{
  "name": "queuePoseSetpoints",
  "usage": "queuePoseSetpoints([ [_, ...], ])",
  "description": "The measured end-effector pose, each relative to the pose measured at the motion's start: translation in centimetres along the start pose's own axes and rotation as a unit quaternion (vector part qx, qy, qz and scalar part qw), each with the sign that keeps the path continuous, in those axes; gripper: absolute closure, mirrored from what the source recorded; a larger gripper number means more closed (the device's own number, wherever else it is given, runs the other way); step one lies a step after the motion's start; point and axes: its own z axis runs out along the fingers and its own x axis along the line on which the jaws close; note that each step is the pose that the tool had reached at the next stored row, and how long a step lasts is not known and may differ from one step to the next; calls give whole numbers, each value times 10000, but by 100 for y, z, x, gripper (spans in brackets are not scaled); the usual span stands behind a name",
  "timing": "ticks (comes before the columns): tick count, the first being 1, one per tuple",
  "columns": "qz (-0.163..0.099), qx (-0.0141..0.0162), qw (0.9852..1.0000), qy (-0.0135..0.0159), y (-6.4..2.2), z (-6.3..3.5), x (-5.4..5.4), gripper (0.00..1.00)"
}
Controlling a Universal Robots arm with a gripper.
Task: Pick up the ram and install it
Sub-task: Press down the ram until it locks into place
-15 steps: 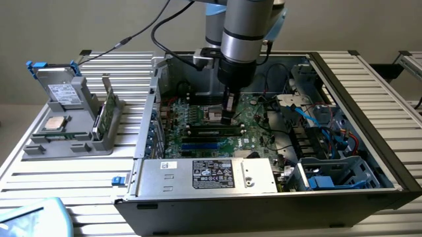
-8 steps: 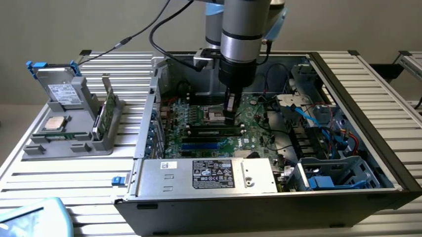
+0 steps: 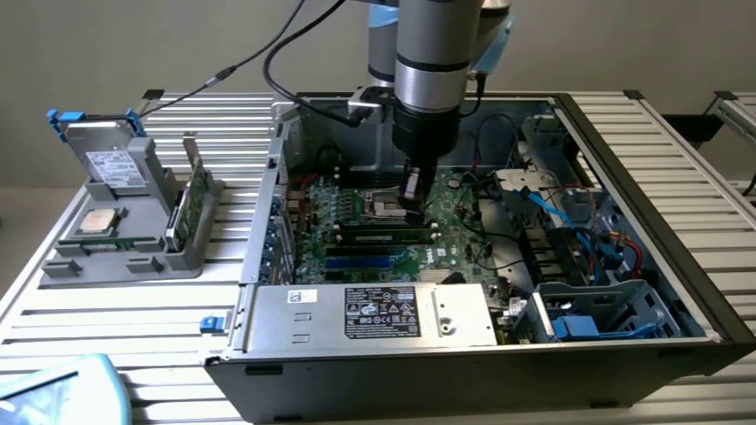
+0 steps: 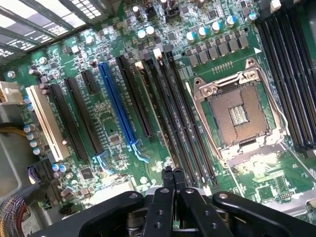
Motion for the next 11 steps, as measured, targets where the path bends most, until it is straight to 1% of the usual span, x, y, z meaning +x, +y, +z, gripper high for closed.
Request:
queuePoseSetpoints([
  [3,195,14,9998,-5,0,0,0,90],
  [6,396,24,9992,-7,1,0,0,90],
  [11,725,40,9974,-11,1,0,0,90],
])
